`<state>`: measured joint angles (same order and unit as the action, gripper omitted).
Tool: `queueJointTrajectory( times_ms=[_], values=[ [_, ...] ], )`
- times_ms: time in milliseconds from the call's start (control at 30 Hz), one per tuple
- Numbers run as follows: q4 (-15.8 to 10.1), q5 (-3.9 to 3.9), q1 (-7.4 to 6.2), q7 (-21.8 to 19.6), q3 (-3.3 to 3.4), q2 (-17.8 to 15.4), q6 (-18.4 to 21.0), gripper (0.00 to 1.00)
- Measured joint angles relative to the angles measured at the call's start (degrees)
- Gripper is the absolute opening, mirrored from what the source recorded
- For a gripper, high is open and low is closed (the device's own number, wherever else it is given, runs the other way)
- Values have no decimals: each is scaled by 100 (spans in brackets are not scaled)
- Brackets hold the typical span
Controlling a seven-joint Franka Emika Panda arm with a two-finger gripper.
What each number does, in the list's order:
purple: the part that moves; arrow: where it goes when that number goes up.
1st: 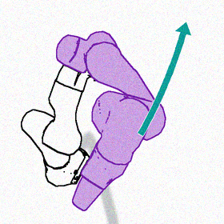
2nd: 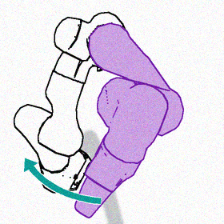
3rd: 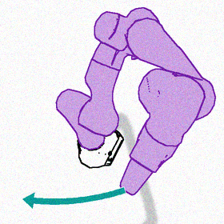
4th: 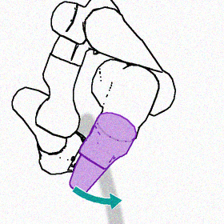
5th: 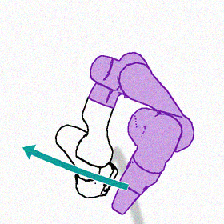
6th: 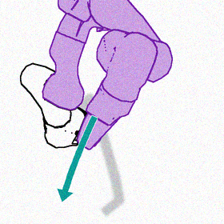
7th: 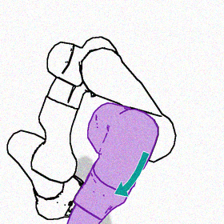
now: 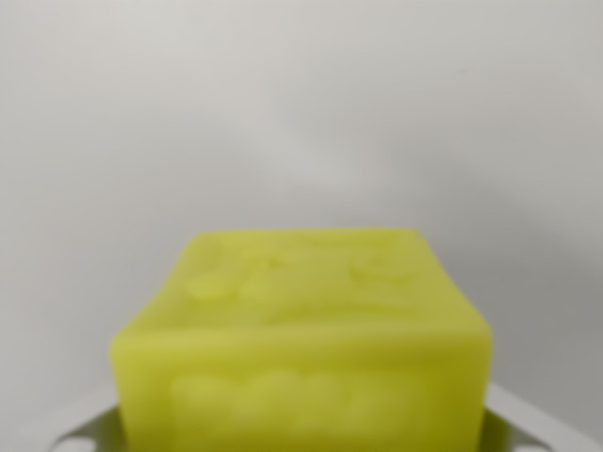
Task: Pick yellow cube
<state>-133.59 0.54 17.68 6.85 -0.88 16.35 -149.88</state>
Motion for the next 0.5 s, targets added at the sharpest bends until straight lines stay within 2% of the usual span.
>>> queueJointTrajectory(
  times_ms=[500],
  values=[
    [0, -13, -2, 9, 0, -330, 333, 0]
  ],
)
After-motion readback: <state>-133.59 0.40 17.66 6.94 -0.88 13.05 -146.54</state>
